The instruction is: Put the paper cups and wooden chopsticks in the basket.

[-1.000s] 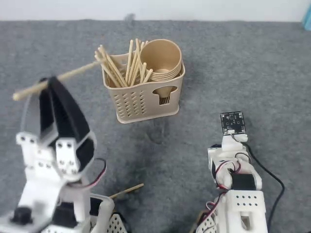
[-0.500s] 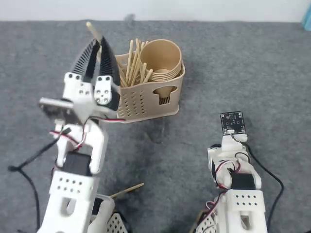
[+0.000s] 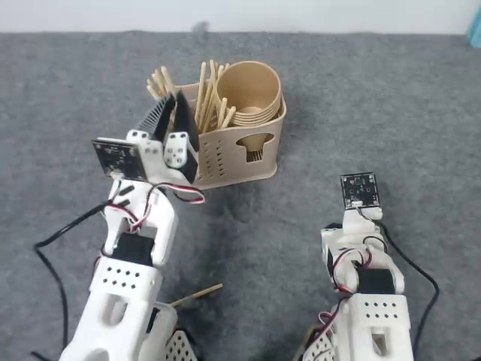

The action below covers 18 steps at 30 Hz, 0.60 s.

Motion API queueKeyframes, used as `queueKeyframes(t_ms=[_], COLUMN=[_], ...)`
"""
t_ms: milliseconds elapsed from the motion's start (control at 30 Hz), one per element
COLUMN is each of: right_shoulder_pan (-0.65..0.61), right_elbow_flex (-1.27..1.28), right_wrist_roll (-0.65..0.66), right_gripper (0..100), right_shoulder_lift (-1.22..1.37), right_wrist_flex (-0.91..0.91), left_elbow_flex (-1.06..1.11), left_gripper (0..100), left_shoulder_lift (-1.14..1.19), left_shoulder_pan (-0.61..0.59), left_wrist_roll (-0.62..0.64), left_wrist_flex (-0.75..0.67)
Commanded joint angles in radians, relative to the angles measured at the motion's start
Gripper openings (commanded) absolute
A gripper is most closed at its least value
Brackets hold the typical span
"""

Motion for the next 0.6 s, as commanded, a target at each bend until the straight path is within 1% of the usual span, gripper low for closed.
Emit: queueKeyframes(t_ms=[0, 200, 400, 467, 533, 567], right_shoulder_pan=[0.012, 0.012, 0.012, 0.012, 0.013, 0.013], right_elbow_flex=[-0.009, -0.009, -0.009, -0.009, -0.009, -0.009], right_wrist_roll=[0.014, 0.014, 0.012, 0.012, 0.012, 0.012], right_gripper=[0.8, 0.8, 0.8, 0.8, 0.8, 0.8], right_shoulder_lift=[-0.022, -0.022, -0.022, -0.022, -0.022, -0.022], right_wrist_flex=[0.005, 0.007, 0.007, 0.007, 0.005, 0.004], left_elbow_flex=[0.039, 0.101, 0.002, -0.056, -0.137, -0.188], left_gripper=[1, 1, 1, 1, 1, 1], left_shoulder_lift=[0.005, 0.003, 0.002, 0.002, 0.000, 0.000], left_shoulder_pan=[0.005, 0.000, -0.020, -0.034, -0.052, -0.061], left_wrist_roll=[0.012, 0.008, 0.006, 0.006, 0.006, 0.006], left_wrist_flex=[0.003, 0.005, 0.009, 0.066, 0.201, 0.292])
